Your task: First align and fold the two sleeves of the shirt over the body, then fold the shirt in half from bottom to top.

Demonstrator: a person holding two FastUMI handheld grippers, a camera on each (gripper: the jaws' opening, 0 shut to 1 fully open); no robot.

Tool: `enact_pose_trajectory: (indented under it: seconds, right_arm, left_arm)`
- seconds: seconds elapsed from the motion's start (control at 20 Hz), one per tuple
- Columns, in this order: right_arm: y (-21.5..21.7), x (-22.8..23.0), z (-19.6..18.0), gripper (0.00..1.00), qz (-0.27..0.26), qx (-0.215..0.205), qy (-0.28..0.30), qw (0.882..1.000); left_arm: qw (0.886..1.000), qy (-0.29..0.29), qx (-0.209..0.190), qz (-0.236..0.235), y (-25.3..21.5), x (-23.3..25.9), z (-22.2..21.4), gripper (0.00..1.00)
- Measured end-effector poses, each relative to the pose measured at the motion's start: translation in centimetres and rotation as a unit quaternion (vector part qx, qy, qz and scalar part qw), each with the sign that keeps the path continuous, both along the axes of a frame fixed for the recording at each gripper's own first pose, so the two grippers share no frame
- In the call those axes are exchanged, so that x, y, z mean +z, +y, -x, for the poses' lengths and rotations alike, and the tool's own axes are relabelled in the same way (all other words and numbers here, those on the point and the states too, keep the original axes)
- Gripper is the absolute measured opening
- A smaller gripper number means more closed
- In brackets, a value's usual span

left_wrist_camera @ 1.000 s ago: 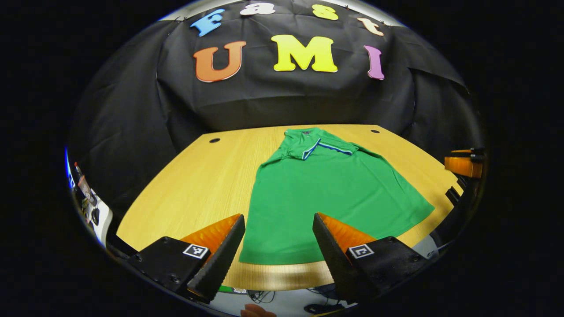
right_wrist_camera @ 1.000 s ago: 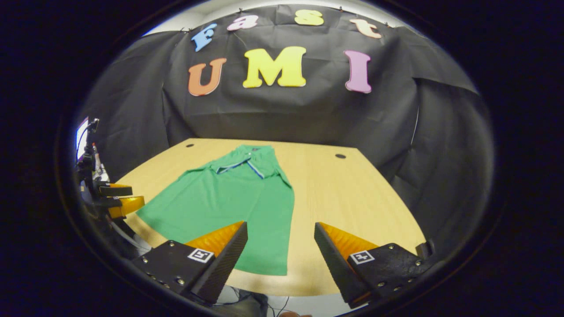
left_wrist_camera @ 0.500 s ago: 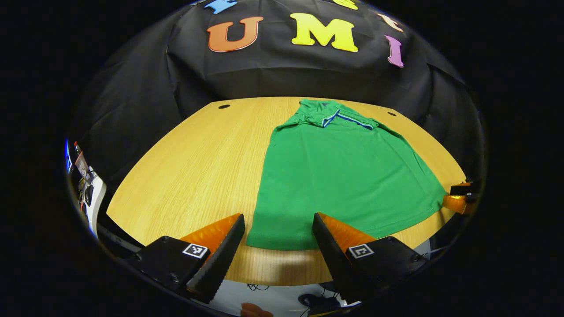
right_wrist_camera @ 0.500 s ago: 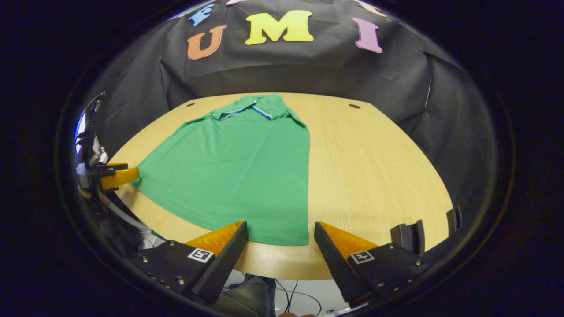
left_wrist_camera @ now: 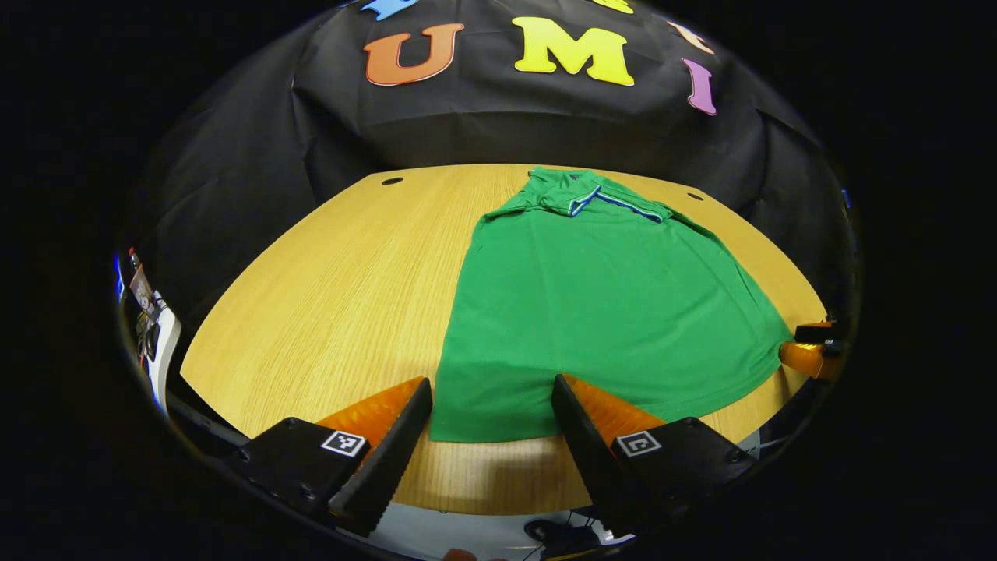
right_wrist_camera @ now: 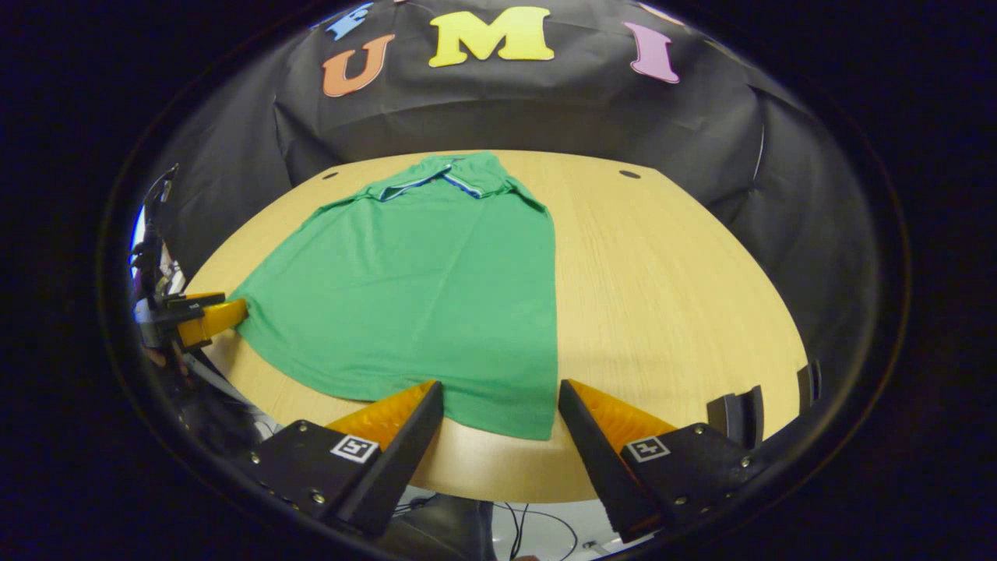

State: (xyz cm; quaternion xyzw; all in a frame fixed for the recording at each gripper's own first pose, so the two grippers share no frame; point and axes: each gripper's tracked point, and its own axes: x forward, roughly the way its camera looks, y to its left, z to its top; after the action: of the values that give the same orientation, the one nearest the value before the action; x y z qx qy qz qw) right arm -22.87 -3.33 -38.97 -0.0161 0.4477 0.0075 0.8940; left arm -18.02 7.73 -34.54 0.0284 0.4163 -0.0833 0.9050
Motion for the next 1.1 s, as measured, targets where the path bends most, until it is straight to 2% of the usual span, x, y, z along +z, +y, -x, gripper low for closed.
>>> enact_pose_trajectory:
  seconds: [0.05,0.1,0.25,0.35,0.45,0.65,0.8,1.1]
  right_arm:
    - [0.3,0.1,-0.3,0.94,-0.001,-0.003,0.0,1.0]
    - [0.7,0.1,-0.5,0.71,-0.009,-0.007,0.0,1.0]
    - [2.1,-0.1,-1.2,0.04,-0.067,-0.046,0.002,0.997]
    - [2.1,0.0,-1.6,0.04,-0.065,-0.042,0.006,0.997]
    - [2.1,0.1,-1.9,0.0,-0.056,-0.033,0.007,0.998]
    - [2.2,1.0,-2.8,0.01,-0.049,-0.035,0.006,0.998]
    - [2.1,2.9,-4.8,0.01,-0.042,-0.026,-0.017,0.999]
    - [2.1,5.7,-10.1,0.01,-0.046,-0.02,-0.052,0.997]
  left_arm:
    - [1.0,0.005,0.002,-0.001,-0.1,-0.1,-0.3,0.98]
    - [1.0,0.015,-0.004,0.001,-0.7,-0.2,-0.4,0.98]
    - [1.0,0.013,0.003,0.024,-1.0,-0.1,-1.6,0.1]
    - [0.998,0.022,0.013,0.05,-1.1,0.0,-1.5,0.04]
    - [0.998,0.028,0.007,0.056,-1.3,0.0,-1.5,0.04]
    - [0.998,0.025,-0.016,0.059,-2.0,1.0,-1.8,0.03]
    - [0.997,0.015,-0.022,0.068,-2.4,2.4,-3.0,0.03]
    - [0.996,-0.008,-0.007,0.092,-2.7,5.7,-7.6,0.03]
